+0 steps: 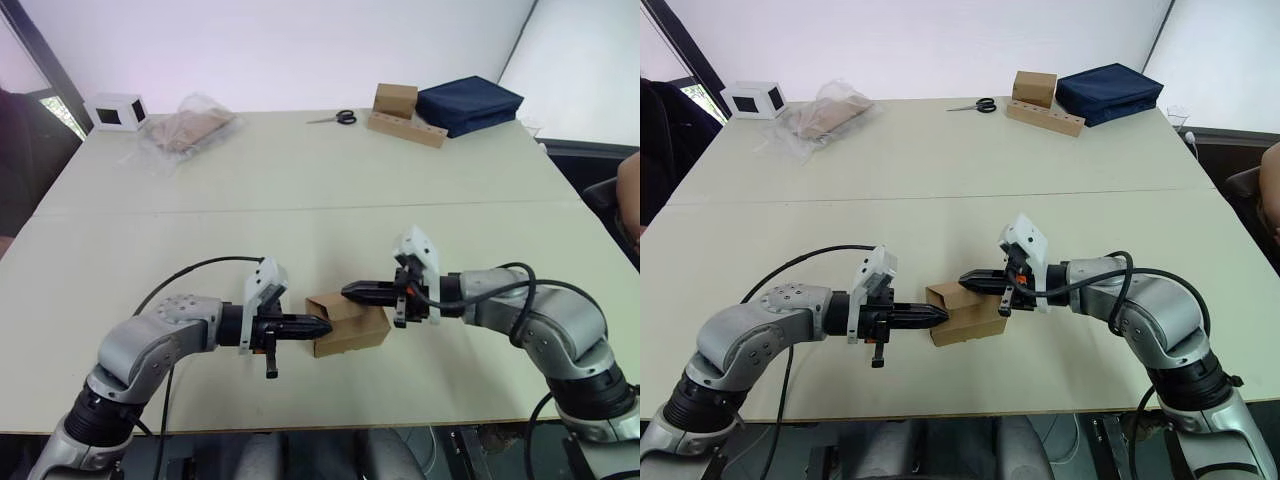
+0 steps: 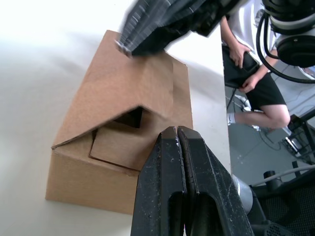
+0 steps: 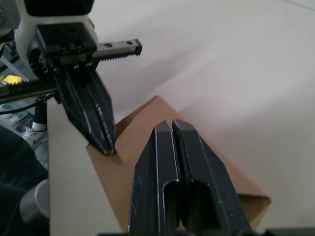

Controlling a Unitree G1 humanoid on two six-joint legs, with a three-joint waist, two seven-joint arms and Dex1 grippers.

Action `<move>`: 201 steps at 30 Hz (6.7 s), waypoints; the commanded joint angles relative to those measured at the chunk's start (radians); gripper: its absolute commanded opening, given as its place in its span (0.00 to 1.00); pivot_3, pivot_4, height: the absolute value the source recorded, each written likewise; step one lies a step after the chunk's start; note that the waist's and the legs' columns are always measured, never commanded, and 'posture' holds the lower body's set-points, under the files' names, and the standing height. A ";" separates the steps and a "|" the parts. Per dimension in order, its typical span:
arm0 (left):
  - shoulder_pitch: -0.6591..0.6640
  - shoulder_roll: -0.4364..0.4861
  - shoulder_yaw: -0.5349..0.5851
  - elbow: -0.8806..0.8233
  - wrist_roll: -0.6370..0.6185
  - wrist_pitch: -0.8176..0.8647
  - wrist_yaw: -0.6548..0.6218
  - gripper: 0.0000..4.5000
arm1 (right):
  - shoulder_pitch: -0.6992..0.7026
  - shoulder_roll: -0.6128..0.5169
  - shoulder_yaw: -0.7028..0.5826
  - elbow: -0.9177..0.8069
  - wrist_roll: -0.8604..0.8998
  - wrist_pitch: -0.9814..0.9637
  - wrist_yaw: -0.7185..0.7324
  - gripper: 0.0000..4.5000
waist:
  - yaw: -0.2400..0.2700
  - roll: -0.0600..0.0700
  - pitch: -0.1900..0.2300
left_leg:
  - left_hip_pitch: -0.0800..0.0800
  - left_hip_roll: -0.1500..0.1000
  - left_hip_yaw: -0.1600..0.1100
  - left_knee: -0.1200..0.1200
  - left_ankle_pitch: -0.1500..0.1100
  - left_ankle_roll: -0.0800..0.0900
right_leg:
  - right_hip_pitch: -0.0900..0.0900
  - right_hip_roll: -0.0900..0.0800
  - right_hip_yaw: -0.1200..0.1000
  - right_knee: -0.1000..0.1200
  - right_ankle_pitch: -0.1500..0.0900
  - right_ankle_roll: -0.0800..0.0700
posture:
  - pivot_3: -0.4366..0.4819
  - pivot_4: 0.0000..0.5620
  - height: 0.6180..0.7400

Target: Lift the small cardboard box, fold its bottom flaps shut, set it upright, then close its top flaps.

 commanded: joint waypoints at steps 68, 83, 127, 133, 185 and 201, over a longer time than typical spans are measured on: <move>-0.052 -0.192 0.121 0.094 -0.109 0.075 0.219 0.00 | 0.037 -0.131 0.083 -0.099 -0.327 -0.254 0.143 0.41 | 0.003 0.000 0.000 | 0.000 0.000 0.000 0.000 0.000 0.000 | 0.000 -0.001 0.000 0.000 0.000 0.000 | 0.48 0.27 1.00; -0.056 -0.203 0.123 0.066 -0.145 0.120 0.257 0.00 | 0.044 -0.090 0.109 -0.043 -0.453 -0.343 0.109 0.41 | 0.003 0.000 0.000 | 0.000 0.000 0.000 0.000 0.001 -0.001 | 0.000 -0.001 0.000 0.000 0.000 0.000 | 0.48 0.27 1.00; 0.075 -0.111 0.086 -0.091 -0.020 -0.087 0.204 0.00 | 0.121 -0.004 -0.099 -0.120 -0.048 -0.083 0.042 0.41 | 0.003 0.000 0.000 | 0.000 0.000 0.000 0.000 0.000 0.000 | 0.000 0.000 0.000 0.000 0.000 0.000 | 0.48 0.27 1.00; 0.082 -0.105 0.010 -0.085 0.045 -0.107 0.207 0.00 | 0.157 -0.007 -0.064 -0.131 -0.056 -0.079 0.042 0.41 | 0.004 0.000 0.000 | 0.000 0.000 0.000 0.000 0.000 0.000 | 0.000 0.000 0.000 -0.001 0.000 0.000 | 0.48 0.27 1.00; 0.295 0.140 0.421 -0.152 -0.123 -0.119 0.119 0.00 | 0.179 -0.045 -0.368 -0.086 0.191 0.000 -0.035 0.41 | 0.005 0.000 0.000 | 0.001 0.000 0.000 -0.001 0.000 0.000 | 0.001 0.000 0.000 -0.001 0.000 0.000 | 0.48 0.27 1.00; 0.580 0.155 0.464 -0.177 -0.124 -0.155 0.059 0.00 | 0.577 -0.233 -0.481 -0.104 0.075 -0.067 0.102 0.41 | 0.002 0.000 0.000 | 0.001 0.000 0.001 -0.002 0.000 0.000 | 0.002 0.000 0.001 -0.002 0.000 0.000 | 0.48 0.27 1.00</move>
